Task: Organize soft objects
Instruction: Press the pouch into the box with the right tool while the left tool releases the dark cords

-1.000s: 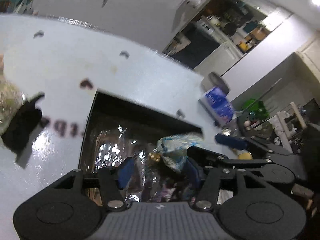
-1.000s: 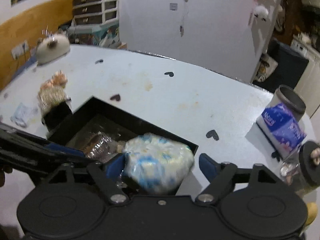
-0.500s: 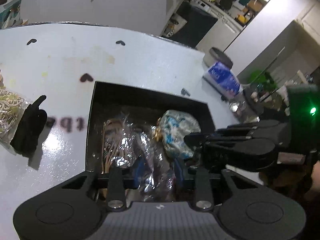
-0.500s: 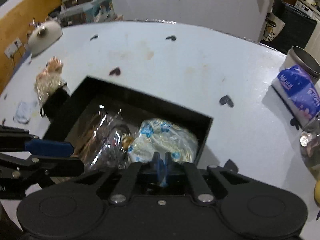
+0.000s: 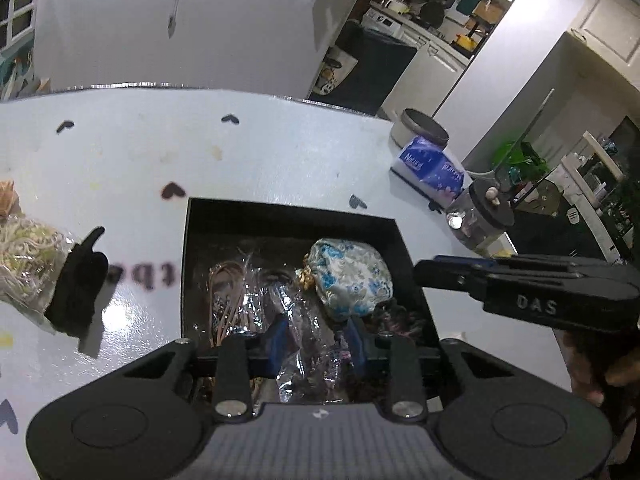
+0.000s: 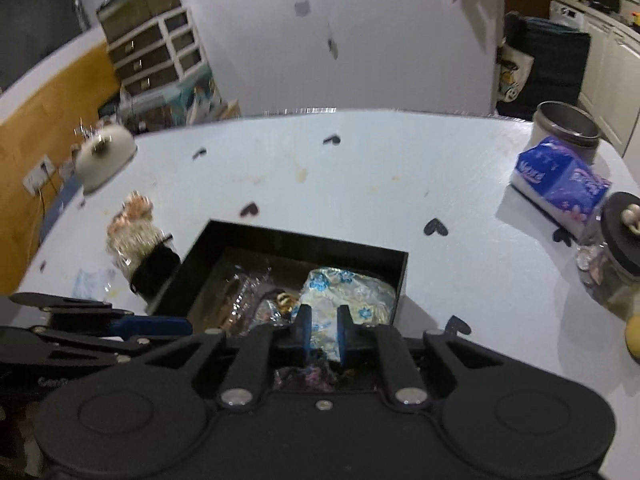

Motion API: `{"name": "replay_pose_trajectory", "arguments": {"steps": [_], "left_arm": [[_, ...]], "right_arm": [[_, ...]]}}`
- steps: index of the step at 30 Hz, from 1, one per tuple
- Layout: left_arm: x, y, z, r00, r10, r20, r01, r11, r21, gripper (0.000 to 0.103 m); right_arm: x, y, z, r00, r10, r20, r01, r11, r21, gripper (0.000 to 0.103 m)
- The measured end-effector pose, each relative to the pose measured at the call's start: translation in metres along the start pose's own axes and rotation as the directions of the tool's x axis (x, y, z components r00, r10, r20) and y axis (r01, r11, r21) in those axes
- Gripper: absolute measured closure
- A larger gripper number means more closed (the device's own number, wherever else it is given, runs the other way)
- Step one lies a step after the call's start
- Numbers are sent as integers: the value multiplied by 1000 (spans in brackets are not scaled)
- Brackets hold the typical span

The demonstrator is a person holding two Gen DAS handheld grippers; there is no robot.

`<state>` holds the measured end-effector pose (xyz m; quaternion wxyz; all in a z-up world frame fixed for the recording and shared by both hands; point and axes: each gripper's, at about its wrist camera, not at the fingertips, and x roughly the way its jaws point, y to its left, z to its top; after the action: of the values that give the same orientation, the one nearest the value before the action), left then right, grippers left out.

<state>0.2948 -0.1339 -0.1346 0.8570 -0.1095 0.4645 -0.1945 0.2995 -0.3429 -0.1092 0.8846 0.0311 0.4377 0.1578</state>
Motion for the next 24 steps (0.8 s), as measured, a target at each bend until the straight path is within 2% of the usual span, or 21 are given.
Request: {"name": "replay_pose_trajectory", "arguments": {"steps": [7,9,13,16,22,24], "left_arm": [[-23,-9,-3,999,12,47,-14,999,30,70],[-30,-12,-4,998,18,60,-20,999,38,70],[-43,-16,-9,995,34,92,-39,998,53,70],[-53,-18,-14,992,48,116,-56,997,60,66],[-69,-18,-25,984,88,158,-98,994,54,31],[-73,-17,-30,980,103,168,-114,992,53,16]], "right_arm": [[-34,3,-18,995,-26,98,23,999,31,73],[-43,3,-24,992,-36,124,32,999,39,62],[-58,6,-37,985,-61,164,54,997,47,53],[-67,8,-46,978,-84,191,77,996,48,44],[-80,13,-66,965,-137,225,127,990,59,29],[-84,13,-71,959,-155,238,143,987,66,24]]}}
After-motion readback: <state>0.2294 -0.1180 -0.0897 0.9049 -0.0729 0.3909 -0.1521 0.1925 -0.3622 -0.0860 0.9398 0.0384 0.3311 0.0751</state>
